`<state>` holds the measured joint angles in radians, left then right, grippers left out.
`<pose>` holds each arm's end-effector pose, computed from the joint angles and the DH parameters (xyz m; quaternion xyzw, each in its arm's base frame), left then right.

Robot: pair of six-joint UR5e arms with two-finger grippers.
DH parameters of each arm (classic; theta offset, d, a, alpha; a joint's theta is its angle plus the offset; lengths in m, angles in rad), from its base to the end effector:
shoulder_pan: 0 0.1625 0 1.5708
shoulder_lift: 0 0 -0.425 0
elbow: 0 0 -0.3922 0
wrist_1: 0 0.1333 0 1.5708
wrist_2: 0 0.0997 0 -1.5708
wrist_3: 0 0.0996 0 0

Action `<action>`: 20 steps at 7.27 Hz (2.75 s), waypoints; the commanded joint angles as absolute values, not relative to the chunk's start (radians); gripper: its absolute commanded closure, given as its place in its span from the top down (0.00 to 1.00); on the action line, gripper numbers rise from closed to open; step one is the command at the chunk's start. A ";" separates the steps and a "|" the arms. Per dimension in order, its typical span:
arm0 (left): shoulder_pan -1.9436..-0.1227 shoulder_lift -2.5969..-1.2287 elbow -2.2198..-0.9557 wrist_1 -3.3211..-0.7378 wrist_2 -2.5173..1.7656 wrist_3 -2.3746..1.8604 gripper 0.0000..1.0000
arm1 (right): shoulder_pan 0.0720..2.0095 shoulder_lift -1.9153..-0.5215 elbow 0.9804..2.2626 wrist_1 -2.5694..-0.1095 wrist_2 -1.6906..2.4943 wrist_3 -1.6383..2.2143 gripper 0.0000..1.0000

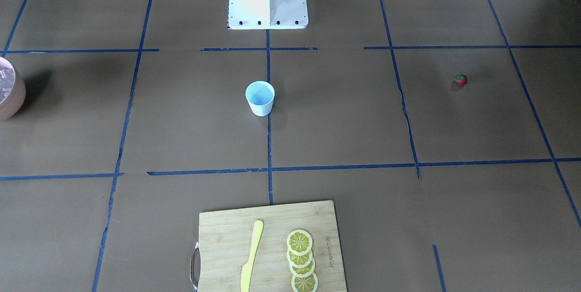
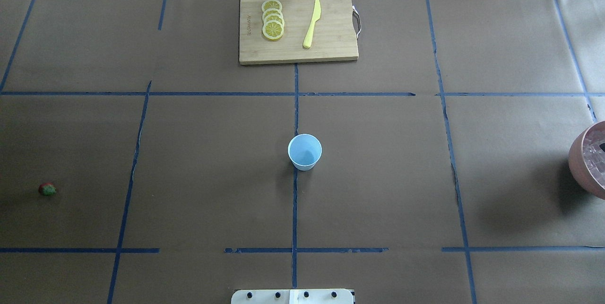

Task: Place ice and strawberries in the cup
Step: 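Grasp an ice cube from the pink bowl with the right gripper, then carry the ice cube with the right gripper over the light-blue cup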

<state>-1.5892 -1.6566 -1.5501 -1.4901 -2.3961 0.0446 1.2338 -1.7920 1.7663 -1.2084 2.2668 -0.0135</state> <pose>-0.0698 -0.5252 0.6295 0.0055 0.4011 0.0089 0.9160 -0.0727 -0.4176 0.6264 0.1013 -0.3572 -0.2179 0.9026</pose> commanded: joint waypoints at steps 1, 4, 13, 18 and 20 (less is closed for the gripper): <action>-1.589 -1.654 -1.558 -1.489 -2.396 0.043 1.00 | 1.268 -1.763 1.883 -1.346 2.275 -0.009 0.02; -1.589 -1.651 -1.559 -1.489 -2.398 0.040 1.00 | 1.252 -1.500 1.960 -1.656 2.325 0.090 0.02; -1.589 -1.651 -1.557 -1.489 -2.402 0.026 1.00 | 0.571 -0.881 1.789 -1.738 1.950 1.044 0.00; -1.589 -1.649 -1.557 -1.489 -2.402 0.026 1.00 | 0.508 -0.804 1.721 -1.746 1.914 1.077 0.01; -1.588 -1.649 -1.555 -1.489 -2.402 0.026 1.00 | 0.497 -0.766 1.668 -1.744 1.905 1.077 0.02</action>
